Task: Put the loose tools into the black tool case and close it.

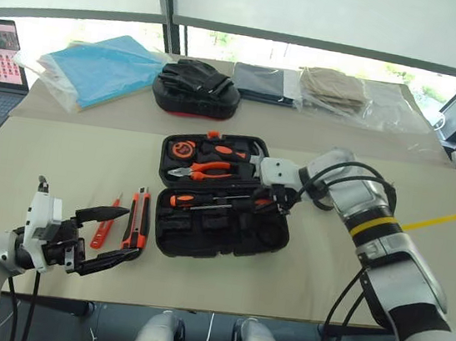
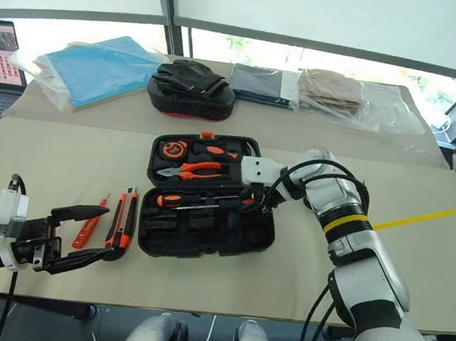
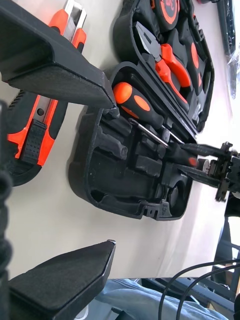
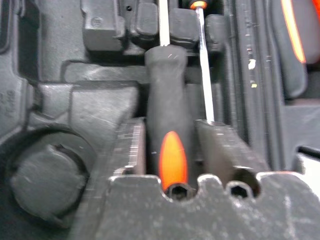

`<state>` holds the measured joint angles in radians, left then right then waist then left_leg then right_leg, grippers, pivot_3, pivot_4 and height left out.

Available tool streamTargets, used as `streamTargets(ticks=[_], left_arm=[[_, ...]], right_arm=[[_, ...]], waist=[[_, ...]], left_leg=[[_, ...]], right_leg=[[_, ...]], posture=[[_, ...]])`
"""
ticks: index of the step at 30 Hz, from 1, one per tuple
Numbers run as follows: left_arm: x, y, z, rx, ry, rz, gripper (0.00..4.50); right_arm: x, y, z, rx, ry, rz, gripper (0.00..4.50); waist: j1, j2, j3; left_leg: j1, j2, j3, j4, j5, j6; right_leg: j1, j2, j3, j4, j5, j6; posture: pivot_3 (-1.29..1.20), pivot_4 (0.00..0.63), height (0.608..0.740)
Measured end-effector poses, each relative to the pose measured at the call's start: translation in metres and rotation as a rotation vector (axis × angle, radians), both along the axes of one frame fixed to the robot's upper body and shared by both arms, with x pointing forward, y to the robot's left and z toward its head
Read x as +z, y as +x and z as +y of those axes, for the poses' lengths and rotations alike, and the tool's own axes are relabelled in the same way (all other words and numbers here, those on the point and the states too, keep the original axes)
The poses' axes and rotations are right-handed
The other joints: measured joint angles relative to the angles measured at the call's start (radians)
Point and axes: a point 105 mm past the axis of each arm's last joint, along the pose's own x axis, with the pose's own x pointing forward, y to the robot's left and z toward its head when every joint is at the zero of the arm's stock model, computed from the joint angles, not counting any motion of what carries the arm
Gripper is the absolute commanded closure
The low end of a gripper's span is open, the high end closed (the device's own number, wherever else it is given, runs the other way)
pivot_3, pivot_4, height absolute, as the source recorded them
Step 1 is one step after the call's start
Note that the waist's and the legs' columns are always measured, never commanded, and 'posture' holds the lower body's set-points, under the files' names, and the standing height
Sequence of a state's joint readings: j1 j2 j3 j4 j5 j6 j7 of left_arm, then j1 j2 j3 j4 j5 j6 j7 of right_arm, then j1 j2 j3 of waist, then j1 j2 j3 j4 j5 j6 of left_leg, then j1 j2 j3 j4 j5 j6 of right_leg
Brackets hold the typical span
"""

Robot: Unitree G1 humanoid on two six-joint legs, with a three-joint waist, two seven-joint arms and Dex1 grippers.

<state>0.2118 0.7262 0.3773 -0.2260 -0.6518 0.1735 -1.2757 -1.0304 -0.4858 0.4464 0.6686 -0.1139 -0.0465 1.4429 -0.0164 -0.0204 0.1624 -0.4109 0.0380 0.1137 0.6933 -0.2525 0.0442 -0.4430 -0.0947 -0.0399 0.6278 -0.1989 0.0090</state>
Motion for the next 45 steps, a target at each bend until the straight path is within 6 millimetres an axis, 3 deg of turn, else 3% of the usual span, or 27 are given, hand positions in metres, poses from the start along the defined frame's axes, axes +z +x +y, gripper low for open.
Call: streamTargets(ticks=[8,11,13,17,19,29,45], left_arm=[[-0.001,0.000,0.001,0.009,-0.001,0.003,0.00],[-0.001,0.001,0.000,0.013,-0.006,-0.001,0.00],[0.000,0.003,0.000,0.018,-0.011,-0.011,0.00],[0.002,0.005,-0.001,0.019,-0.013,-0.022,0.00],[0.002,0.005,0.000,0.022,-0.013,-0.020,0.00],[0.002,0.006,0.001,0.039,-0.013,-0.022,0.00],[0.002,0.000,0.007,0.089,0.003,-0.017,0.00]], right_arm=[[0.034,-0.010,-0.005,0.058,0.081,0.045,1.24],[0.045,-0.011,-0.004,0.062,0.130,0.037,1.87],[0.048,-0.012,0.006,0.080,0.232,0.048,2.60],[0.022,-0.018,0.007,0.073,0.266,0.106,4.02],[0.010,-0.019,0.004,0.058,0.262,0.127,4.41],[-0.010,-0.015,0.026,0.005,0.350,0.145,4.41],[-0.020,-0.011,0.029,-0.013,0.339,0.153,4.41]], waist=[[0.001,0.000,0.000],[0.000,0.000,0.000],[-0.001,0.000,0.000],[0.000,0.000,0.000],[0.002,0.000,0.000],[-0.003,0.000,0.000],[-0.004,0.000,0.000]], left_leg=[[0.000,0.000,0.000,0.000,0.000,0.000],[0.001,0.001,0.000,0.000,0.000,0.000],[0.001,0.002,0.000,0.000,0.000,-0.001],[0.000,0.002,0.000,0.000,-0.001,-0.001],[0.000,0.001,0.000,0.000,-0.001,-0.001],[0.001,0.003,0.000,0.000,-0.001,-0.002],[0.005,0.004,0.000,0.000,0.000,-0.003]], right_leg=[[0.000,0.000,0.000,0.000,0.000,0.000],[0.000,0.000,0.000,0.000,0.000,0.000],[0.000,0.001,0.000,0.000,0.000,-0.001],[0.001,0.001,0.000,0.000,0.000,-0.001],[0.000,0.001,0.000,0.000,0.000,-0.001],[0.000,0.002,0.000,0.000,0.000,-0.001],[0.003,0.003,0.000,0.001,0.000,-0.003]], posture=[[0.00,0.150,0.740],[0.00,0.150,0.740],[0.00,0.150,0.740],[0.00,0.150,0.740],[0.00,0.150,0.740],[0.00,0.150,0.740],[0.00,0.150,0.740]])
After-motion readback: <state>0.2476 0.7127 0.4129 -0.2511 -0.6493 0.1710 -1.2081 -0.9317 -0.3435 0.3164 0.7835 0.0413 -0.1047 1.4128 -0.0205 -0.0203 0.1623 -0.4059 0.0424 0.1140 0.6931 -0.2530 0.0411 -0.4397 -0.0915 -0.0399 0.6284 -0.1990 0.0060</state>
